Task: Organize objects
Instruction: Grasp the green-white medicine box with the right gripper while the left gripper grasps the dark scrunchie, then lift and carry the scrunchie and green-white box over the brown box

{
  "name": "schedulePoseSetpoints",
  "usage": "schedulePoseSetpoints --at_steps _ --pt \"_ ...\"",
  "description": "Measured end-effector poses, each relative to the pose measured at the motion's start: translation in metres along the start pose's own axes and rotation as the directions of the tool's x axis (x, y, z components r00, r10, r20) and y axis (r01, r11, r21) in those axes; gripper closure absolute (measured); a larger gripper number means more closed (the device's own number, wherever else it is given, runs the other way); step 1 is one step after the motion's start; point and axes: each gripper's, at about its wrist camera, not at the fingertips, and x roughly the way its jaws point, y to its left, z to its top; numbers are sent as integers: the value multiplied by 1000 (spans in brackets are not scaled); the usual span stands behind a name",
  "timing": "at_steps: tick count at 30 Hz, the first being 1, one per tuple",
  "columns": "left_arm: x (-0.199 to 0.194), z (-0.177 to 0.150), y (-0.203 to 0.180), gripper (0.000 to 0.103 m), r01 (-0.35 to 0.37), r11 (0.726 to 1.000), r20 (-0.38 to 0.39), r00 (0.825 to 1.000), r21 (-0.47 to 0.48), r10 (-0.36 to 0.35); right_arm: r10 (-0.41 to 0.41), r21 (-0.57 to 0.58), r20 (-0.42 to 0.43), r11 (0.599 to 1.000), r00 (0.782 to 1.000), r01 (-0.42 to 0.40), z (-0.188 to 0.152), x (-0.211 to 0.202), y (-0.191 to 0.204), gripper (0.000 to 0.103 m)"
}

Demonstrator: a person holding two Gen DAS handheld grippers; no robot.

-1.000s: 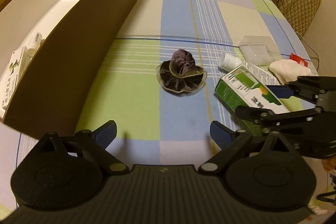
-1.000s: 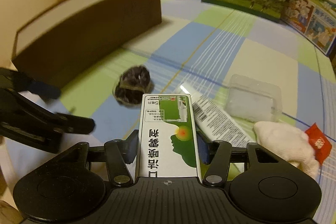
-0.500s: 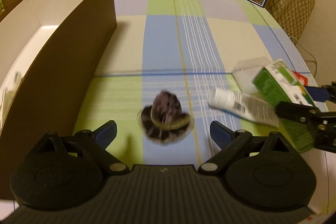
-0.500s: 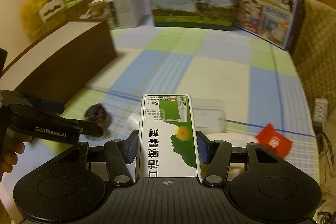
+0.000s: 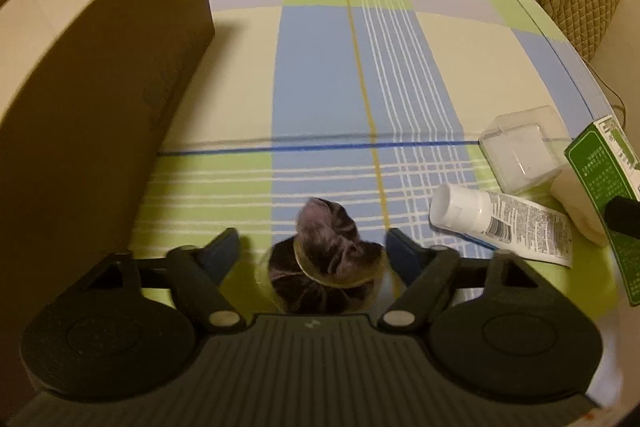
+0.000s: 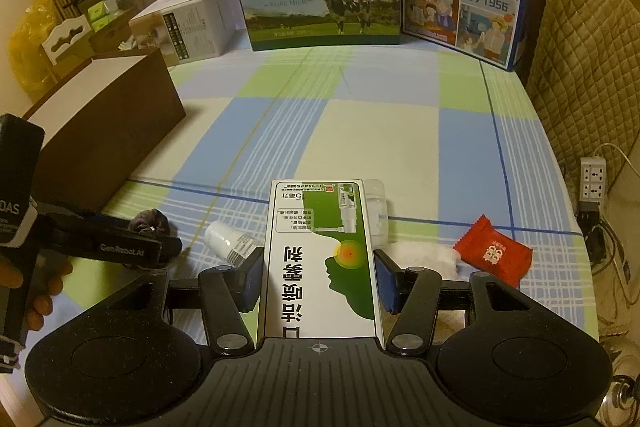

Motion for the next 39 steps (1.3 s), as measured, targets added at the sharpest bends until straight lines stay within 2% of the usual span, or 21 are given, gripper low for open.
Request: schedulePoseSetpoints --at_steps 2,4,5,6,9,16,23,39 --pt "1 -2 -1 41 -1 1000 -1 1000 2 1 2 1 0 1000 1000 -2 0 0 1 51" --pt "-1 -4 -4 52 0 1000 8 1000 17 0 2 0 0 1000 1000 -2 0 -1 1 51" --pt "-2 -5 -4 64 4 1000 11 1000 17 -4 2 1 0 1000 1000 -2 0 -1 1 51" --pt "-4 -6 -4 69 9 1000 12 1000 14 -9 3 1 0 1000 1000 -3 0 -1 1 51" --pt "-8 -11 -2 74 19 1000 12 1000 -3 -19 7 -2 0 1000 1000 -7 0 -3 2 51" --pt "-28 -26 3 76 38 999 23 999 -31 -37 17 -12 4 1000 1000 -17 -3 -10 9 51" --pt "-72 -38 5 76 90 995 94 992 -44 -85 41 -22 11 999 999 -41 -8 -24 19 51" --pt "-149 -73 16 76 133 987 170 979 -93 -116 172 -67 -4 983 985 -172 -29 -66 69 51"
